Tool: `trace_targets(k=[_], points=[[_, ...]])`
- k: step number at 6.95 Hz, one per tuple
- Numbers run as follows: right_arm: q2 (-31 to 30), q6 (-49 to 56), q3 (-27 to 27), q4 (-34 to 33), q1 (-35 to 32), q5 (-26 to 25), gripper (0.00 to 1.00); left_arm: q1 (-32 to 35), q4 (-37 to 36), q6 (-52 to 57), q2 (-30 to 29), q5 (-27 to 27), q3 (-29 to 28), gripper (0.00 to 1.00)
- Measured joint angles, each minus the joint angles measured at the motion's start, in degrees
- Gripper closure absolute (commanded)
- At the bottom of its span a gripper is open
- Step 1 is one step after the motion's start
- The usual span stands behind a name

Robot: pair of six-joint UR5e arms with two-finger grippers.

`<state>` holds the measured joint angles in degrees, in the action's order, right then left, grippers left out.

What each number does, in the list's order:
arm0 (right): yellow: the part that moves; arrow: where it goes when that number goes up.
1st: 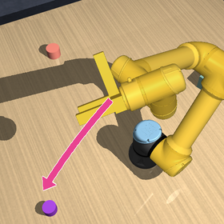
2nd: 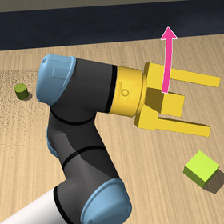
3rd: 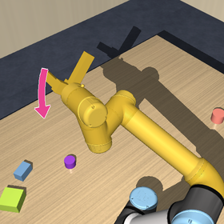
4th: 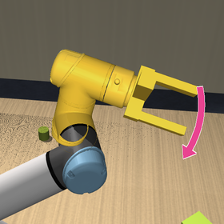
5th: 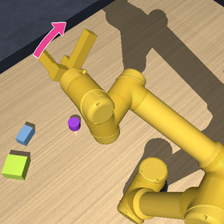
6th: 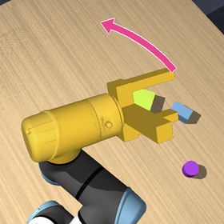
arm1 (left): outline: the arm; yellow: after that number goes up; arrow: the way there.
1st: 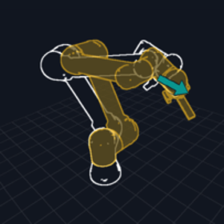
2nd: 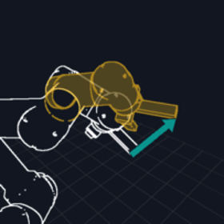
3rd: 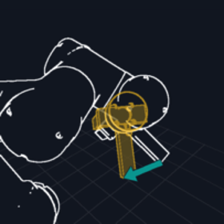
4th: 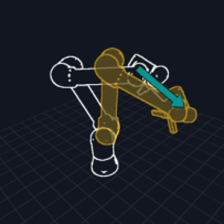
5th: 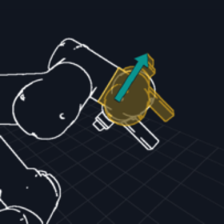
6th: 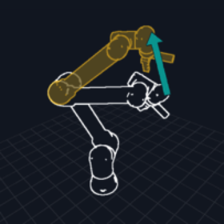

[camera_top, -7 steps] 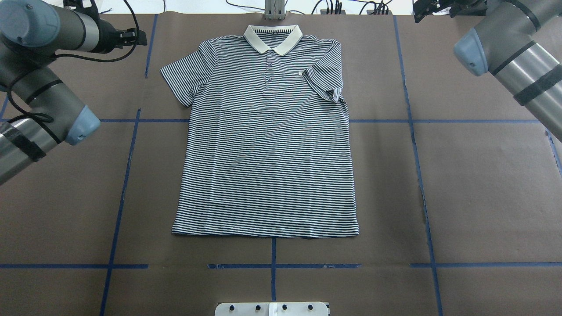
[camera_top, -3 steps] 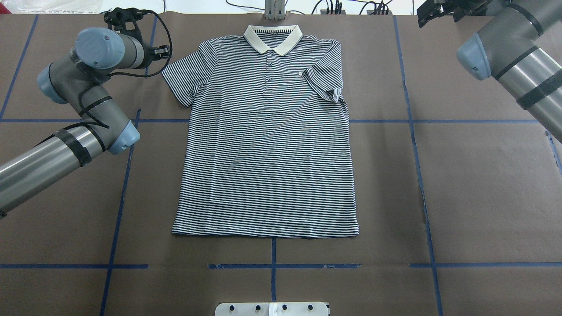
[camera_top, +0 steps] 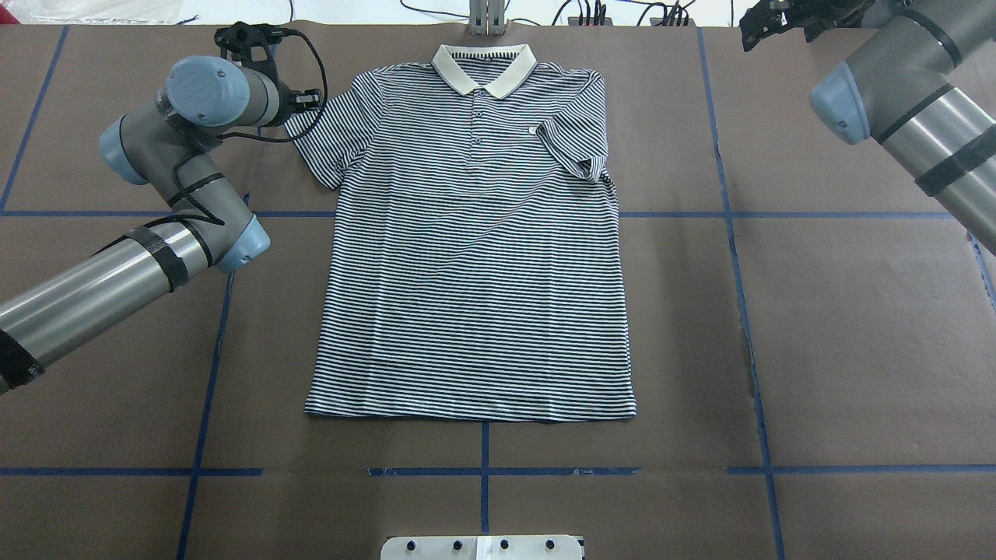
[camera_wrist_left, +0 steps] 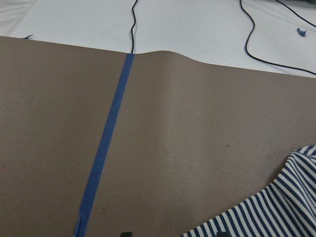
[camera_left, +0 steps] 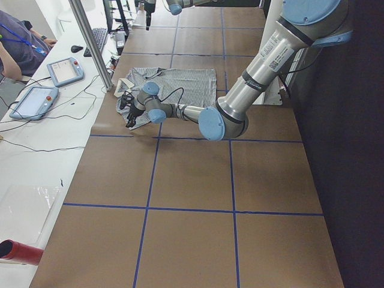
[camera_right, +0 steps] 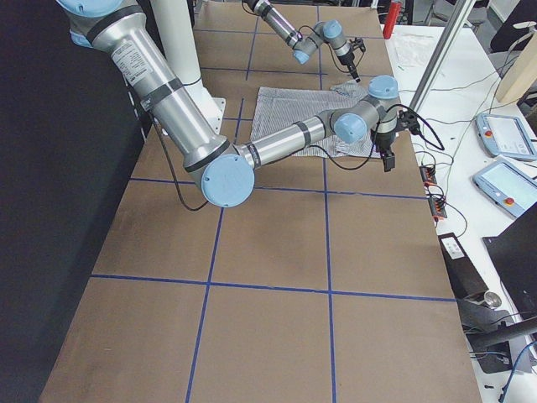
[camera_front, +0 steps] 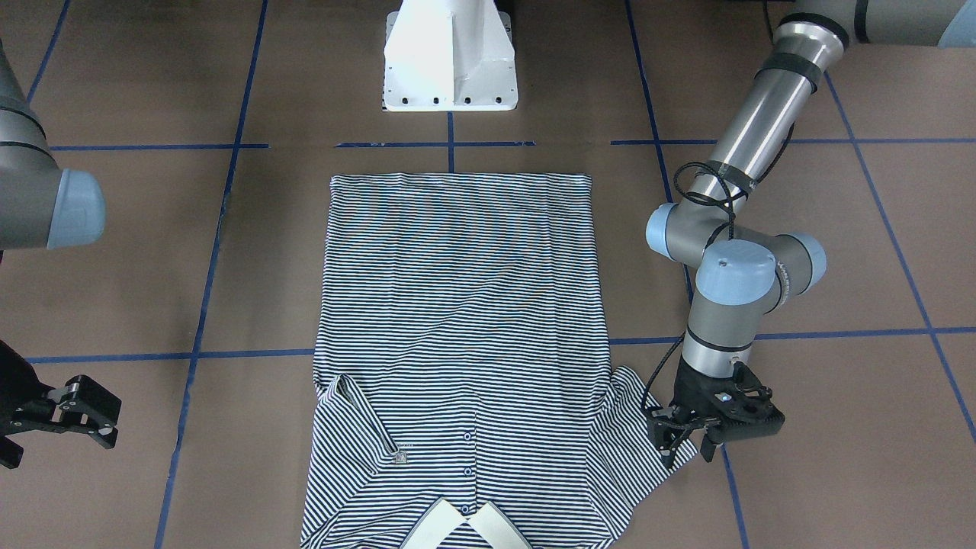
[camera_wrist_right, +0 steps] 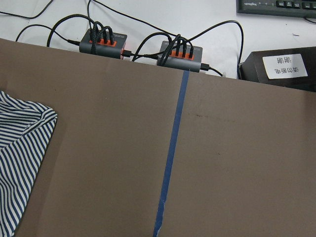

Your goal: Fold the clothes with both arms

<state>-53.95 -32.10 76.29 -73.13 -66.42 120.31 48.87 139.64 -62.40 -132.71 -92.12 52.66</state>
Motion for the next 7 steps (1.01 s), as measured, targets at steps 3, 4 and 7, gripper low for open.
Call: trace_targets(k=[3, 4, 7], points=[[-0.02, -0.07, -0.2, 0.0, 0.06, -0.09, 0.0, 0.13, 3.1, 3.59, -0.18, 0.33, -2.18, 0.39], [-0.05, -0.07, -0.23, 0.0, 0.06, -0.13, 0.0, 0.16, 4.15, 3.83, -0.17, 0.22, -3.04, 0.39], [-0.11, -0.07, -0.26, 0.04, 0.12, -0.1, 0.0, 0.18, 4.83, 3.95, -0.04, 0.02, -3.96, 0.42]])
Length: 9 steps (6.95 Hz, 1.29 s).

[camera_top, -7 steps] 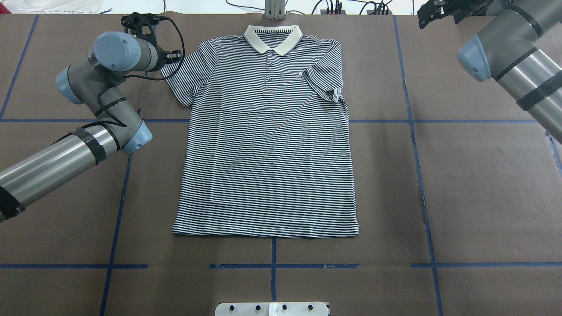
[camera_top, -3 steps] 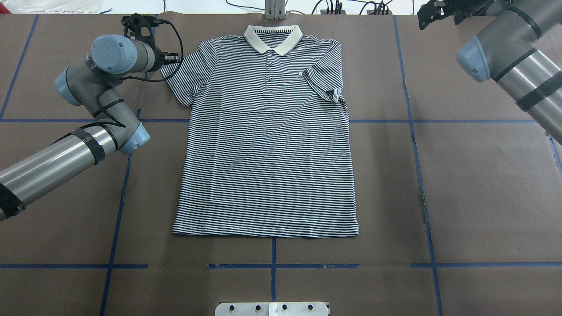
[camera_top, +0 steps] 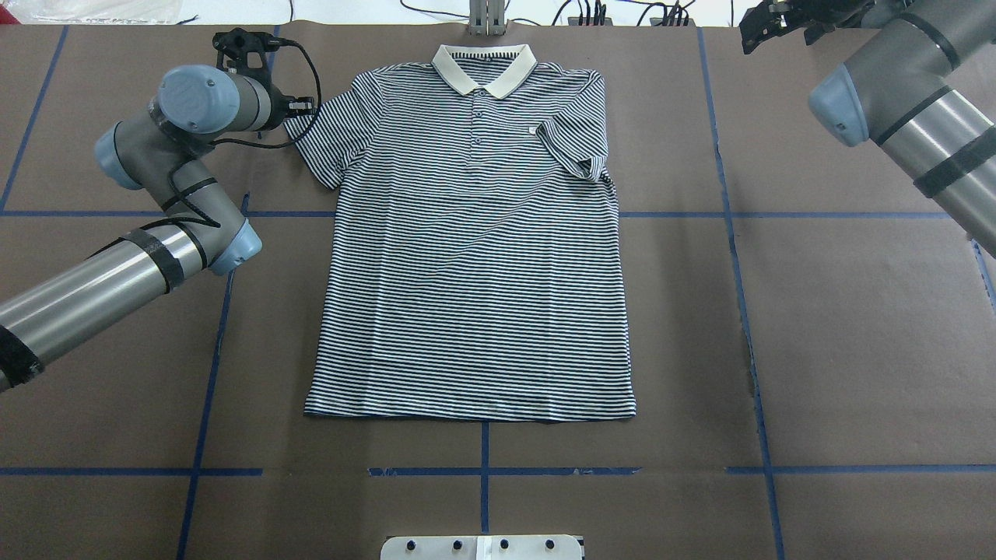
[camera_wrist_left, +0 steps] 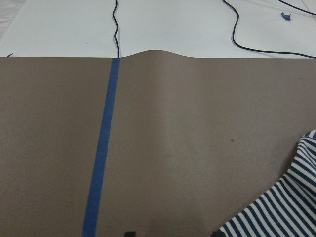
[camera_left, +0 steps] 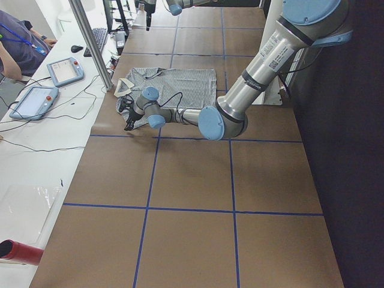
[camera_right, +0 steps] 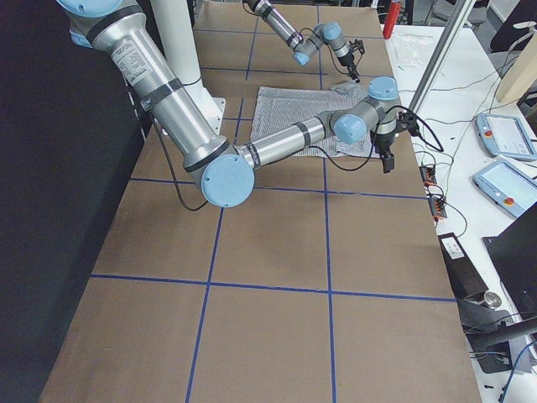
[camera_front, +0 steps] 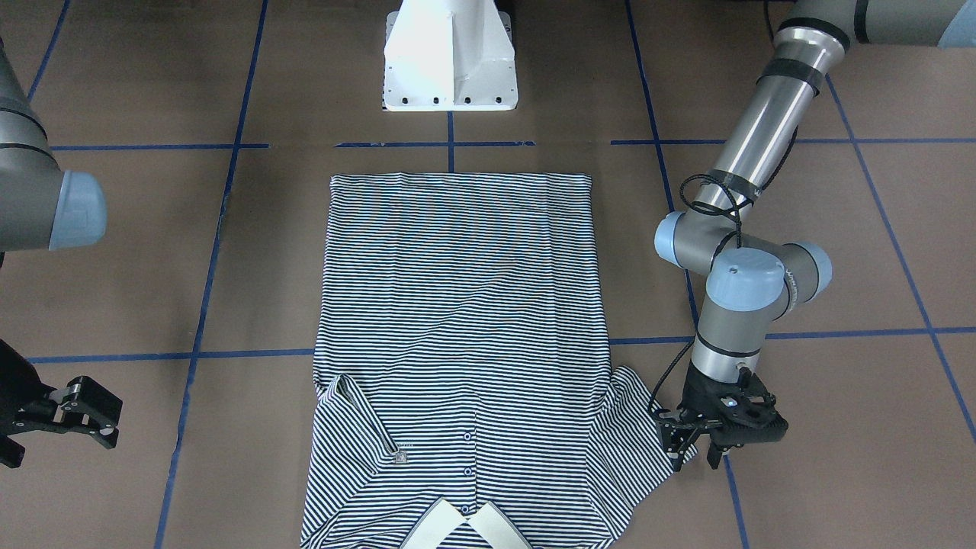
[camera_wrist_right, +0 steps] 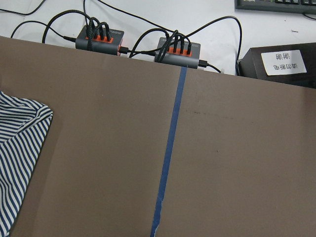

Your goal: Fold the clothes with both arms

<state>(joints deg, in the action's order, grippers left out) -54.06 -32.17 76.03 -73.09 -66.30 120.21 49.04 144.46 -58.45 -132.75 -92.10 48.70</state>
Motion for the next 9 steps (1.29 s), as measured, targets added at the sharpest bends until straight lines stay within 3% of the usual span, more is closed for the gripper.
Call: trace_targets(k=[5, 6, 7, 8, 9], points=[[-0.28, 0.09, -0.04, 0.02, 0.03, -0.06, 0.0, -0.22, 0.53, 0.01, 0.12, -0.84, -0.18, 0.46], [-0.32, 0.09, -0.05, 0.04, 0.03, -0.06, 0.0, -0.25, 0.61, 0.01, 0.17, -0.9, -0.18, 0.56], [-0.34, 0.09, -0.08, 0.05, 0.03, -0.06, 0.0, -0.26, 0.73, 0.0, 0.19, -0.9, -0.19, 0.85], [-0.34, 0.09, -0.09, 0.05, 0.03, -0.06, 0.0, -0.26, 1.1, 0.01, 0.23, -0.94, -0.19, 1.0], [-0.33, 0.09, -0.09, 0.03, 0.03, -0.06, 0.0, -0.3, 1.57, 0.01, 0.26, -1.01, -0.18, 1.0]])
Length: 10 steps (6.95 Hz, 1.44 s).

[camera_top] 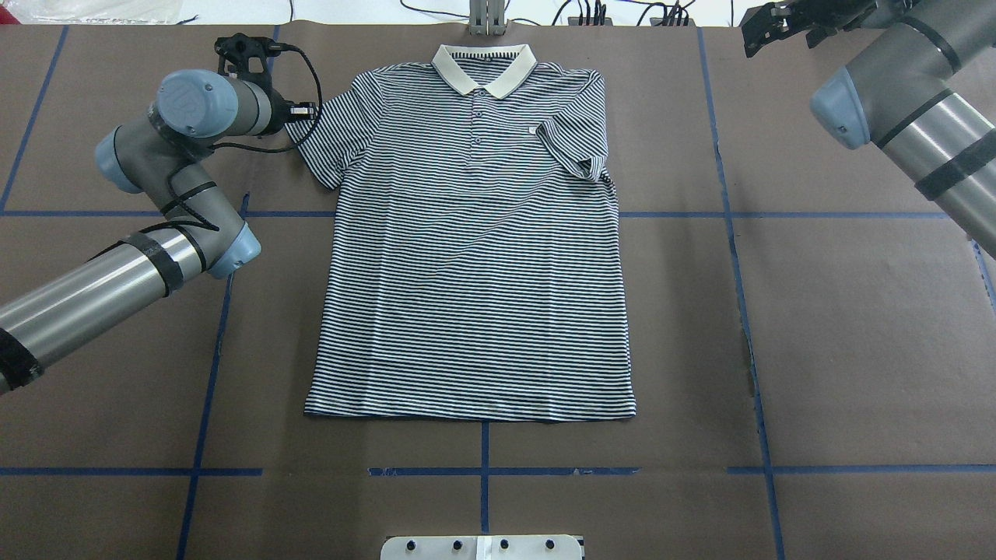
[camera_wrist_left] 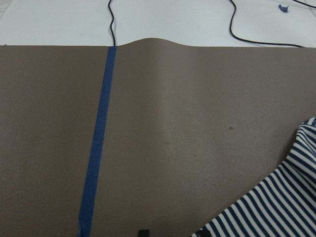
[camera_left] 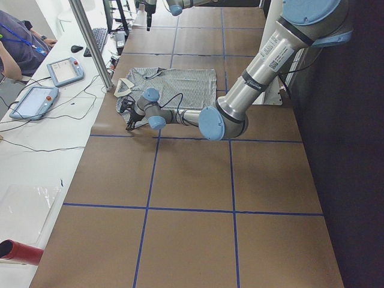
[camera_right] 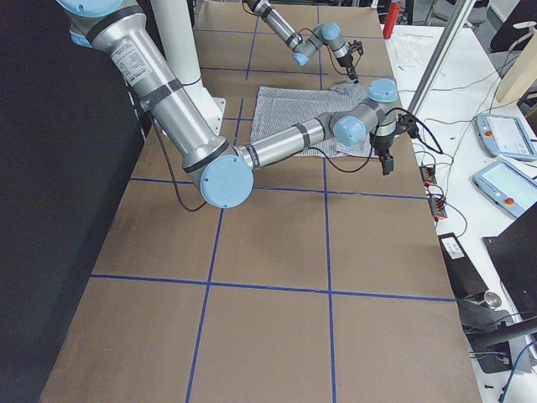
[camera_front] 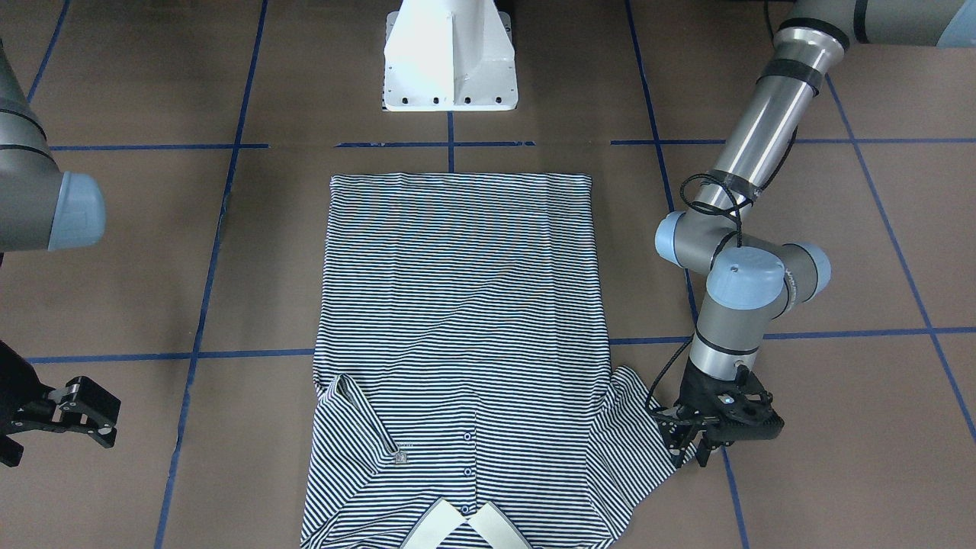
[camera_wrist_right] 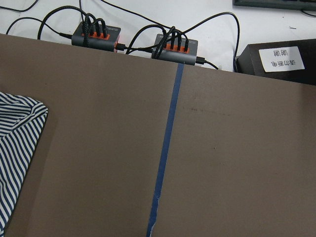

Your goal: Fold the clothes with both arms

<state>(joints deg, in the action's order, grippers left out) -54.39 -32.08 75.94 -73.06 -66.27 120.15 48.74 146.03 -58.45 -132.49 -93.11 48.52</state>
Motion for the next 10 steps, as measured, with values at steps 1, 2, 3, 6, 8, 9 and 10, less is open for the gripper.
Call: trace_targets(k=[1, 2, 3, 6, 8, 9, 10], points=[[0.03, 0.0, 0.0, -0.04, 0.0, 0.0, 0.0, -0.06, 0.21, 0.0, 0.05, -0.02, 0.0, 1.0], [0.06, 0.0, -0.03, -0.06, 0.0, 0.0, 0.0, -0.1, 0.28, 0.0, 0.09, 0.03, 0.01, 1.0], [0.06, -0.02, -0.06, -0.06, 0.0, -0.02, 0.0, -0.12, 0.3, -0.02, 0.07, 0.04, 0.19, 1.0], [0.1, -0.11, -0.09, -0.07, 0.0, -0.08, 0.0, -0.17, -4.84, -0.4, -2.06, -0.05, 3.84, 1.0], [0.14, -0.21, -0.08, -0.07, 0.0, -0.09, 0.0, -0.71, -16.08, -2.71, -7.56, 0.03, 6.21, 1.0], [0.15, -0.32, -0.04, -0.07, 0.0, -0.09, 0.0, -1.91, -20.45, -5.14, -10.35, 0.15, 6.5, 1.0], [0.16, -0.41, -0.02, -0.07, 0.06, -0.09, 0.0, -3.18, -23.21, -7.21, -12.4, 0.35, 6.31, 1.0]])
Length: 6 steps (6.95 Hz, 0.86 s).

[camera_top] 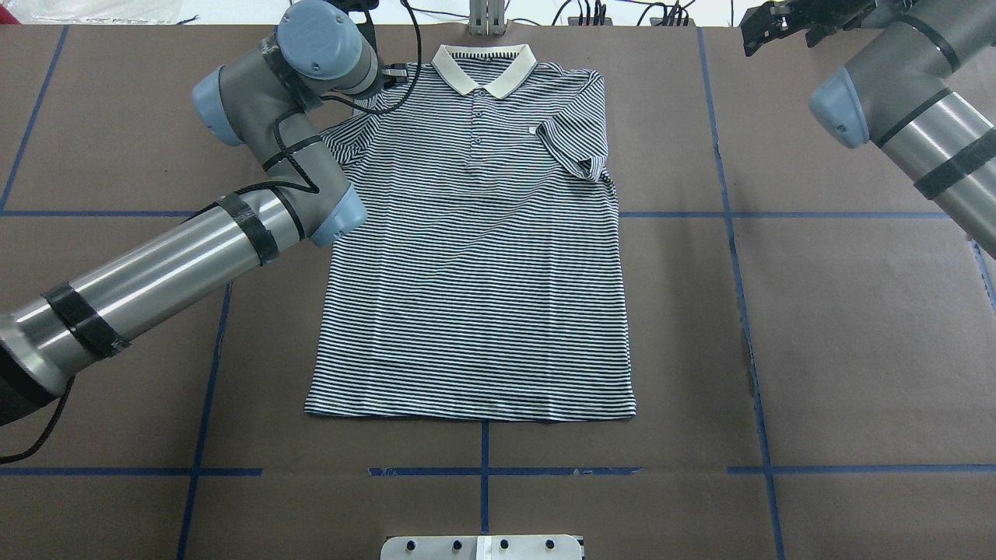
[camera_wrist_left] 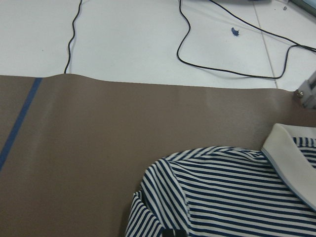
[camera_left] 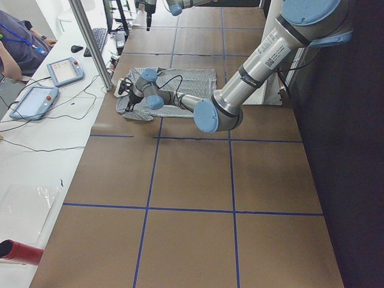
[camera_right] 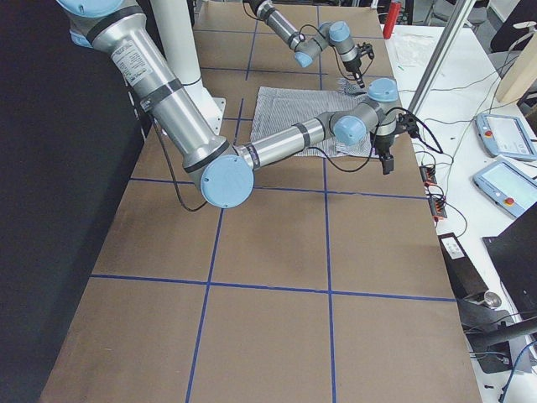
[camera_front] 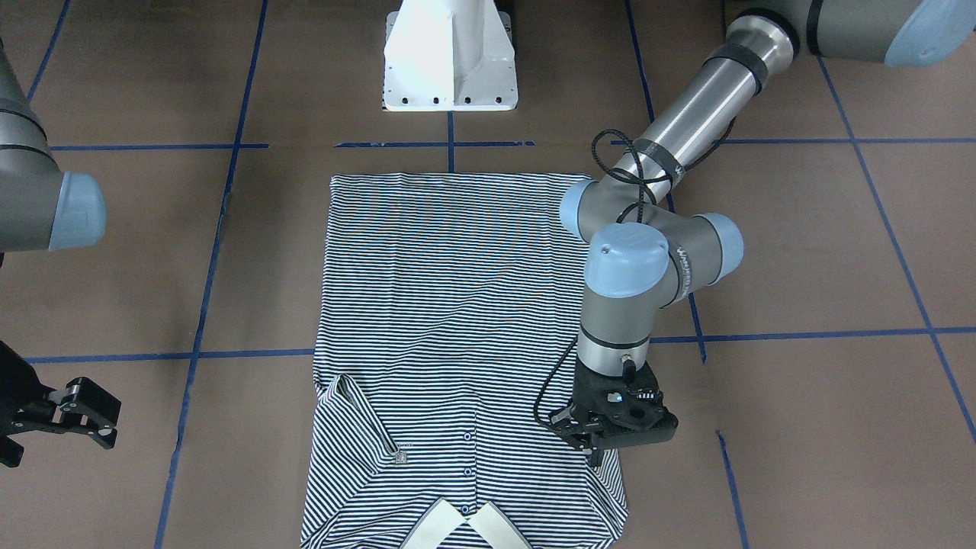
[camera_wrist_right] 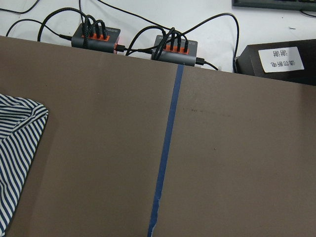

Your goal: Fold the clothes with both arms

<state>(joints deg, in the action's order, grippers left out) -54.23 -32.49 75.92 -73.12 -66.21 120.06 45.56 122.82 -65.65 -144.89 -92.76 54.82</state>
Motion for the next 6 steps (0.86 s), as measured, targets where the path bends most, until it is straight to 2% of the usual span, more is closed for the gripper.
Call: trace_targets(k=[3, 4, 5, 6], points=[[0.06, -0.17, 0.08, 0.08, 0.33, -0.04, 0.0, -2.5, -2.67, -5.03, -4.83, 0.44, -4.46, 1.0], [0.1, -0.19, 0.1, 0.08, 0.52, -0.07, 0.0, -2.65, -2.85, -5.6, -5.39, 0.81, -5.64, 0.35], [0.21, -0.22, 0.1, 0.07, 0.74, -0.08, 0.0, -2.65, -2.89, -5.25, -5.58, 1.27, -6.29, 0.0], [0.39, -0.34, 0.1, 0.03, 0.91, -0.07, 0.0, -2.53, -2.77, -2.25, -5.6, 1.36, -6.18, 0.0]])
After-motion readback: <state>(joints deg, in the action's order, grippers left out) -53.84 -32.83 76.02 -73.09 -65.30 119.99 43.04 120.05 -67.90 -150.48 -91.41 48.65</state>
